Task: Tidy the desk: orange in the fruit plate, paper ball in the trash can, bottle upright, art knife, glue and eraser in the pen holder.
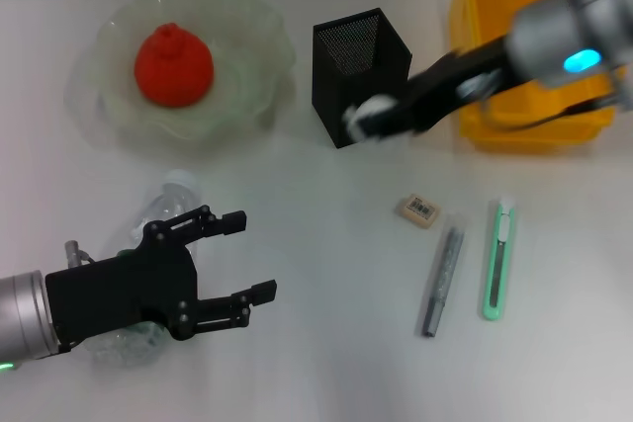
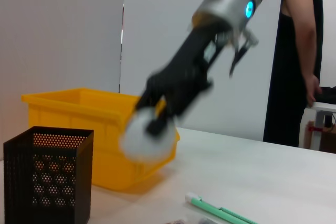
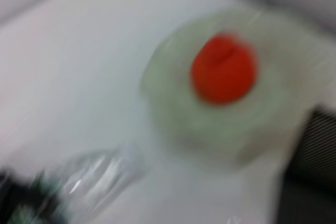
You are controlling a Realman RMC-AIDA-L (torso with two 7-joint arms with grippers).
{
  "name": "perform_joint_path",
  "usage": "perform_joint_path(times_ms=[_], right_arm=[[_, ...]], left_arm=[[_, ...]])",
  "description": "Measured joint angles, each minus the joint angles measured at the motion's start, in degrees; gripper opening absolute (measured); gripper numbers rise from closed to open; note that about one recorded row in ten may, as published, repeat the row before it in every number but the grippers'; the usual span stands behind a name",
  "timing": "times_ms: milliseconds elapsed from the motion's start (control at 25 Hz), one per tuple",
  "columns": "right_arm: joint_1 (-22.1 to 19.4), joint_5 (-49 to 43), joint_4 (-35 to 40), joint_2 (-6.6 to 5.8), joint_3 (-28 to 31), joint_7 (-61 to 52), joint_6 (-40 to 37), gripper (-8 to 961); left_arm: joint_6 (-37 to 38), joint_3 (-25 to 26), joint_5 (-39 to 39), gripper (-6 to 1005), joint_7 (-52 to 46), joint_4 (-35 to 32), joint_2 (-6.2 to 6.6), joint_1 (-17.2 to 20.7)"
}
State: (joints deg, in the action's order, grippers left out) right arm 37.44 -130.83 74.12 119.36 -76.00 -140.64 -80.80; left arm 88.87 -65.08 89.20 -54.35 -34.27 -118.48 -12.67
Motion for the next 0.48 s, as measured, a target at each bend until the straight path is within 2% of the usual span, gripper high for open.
perform_joint_path(times_ms=[40, 80, 120, 160, 200, 240, 320, 360, 400, 480], right_arm=[[-2.3, -0.1, 5.2, 0.0, 6.1, 0.2, -2.4, 445], [-2.3, -0.1, 5.2, 0.0, 6.1, 0.2, -2.4, 441], [-3.2, -0.2, 7.1, -0.03, 9.7, 0.7, -3.1, 437], [-4.3, -0.6, 9.1, -0.06, 16.1, 2.8, -3.6, 437], [-4.3, -0.6, 9.1, -0.06, 16.1, 2.8, -3.6, 437], [-4.8, -1.1, 9.2, -0.08, 19.4, 4.3, -3.2, 437], [-5.2, -2.3, 8.0, -0.23, 24.6, 7.1, -1.0, 438], [-5.1, -3.0, 4.4, -0.65, 28.4, 9.6, 3.0, 438], [-5.1, -3.0, 4.4, -0.65, 28.4, 9.6, 3.0, 438], [-4.7, -1.9, -1.3, -1.41, 29.8, 12.5, 7.6, 442]], left_arm=[[0.1, 0.1, 0.0, 842, 0.0, 0.0, 0.01, 0.1], [0.1, 0.1, 0.0, 842, 0.0, 0.0, 0.01, 0.1], [0.2, 0.2, -0.1, 842, 0.0, 0.0, 0.02, 0.2], [0.3, 0.2, -0.2, 842, 0.0, 0.0, 0.01, 0.2], [0.3, 0.2, -0.2, 842, 0.0, 0.0, 0.01, 0.2], [0.3, 0.2, -0.3, 842, 0.0, 0.0, 0.01, 0.2], [0.3, 0.2, -0.3, 842, -0.2, 0.0, 0.01, 0.2], [0.4, 0.3, -0.4, 842, -0.7, 0.0, -0.01, 0.0], [0.4, 0.3, -0.4, 842, -0.7, 0.0, -0.01, 0.0], [0.4, 0.4, -0.5, 842, -1.6, -0.2, -0.06, -0.2]])
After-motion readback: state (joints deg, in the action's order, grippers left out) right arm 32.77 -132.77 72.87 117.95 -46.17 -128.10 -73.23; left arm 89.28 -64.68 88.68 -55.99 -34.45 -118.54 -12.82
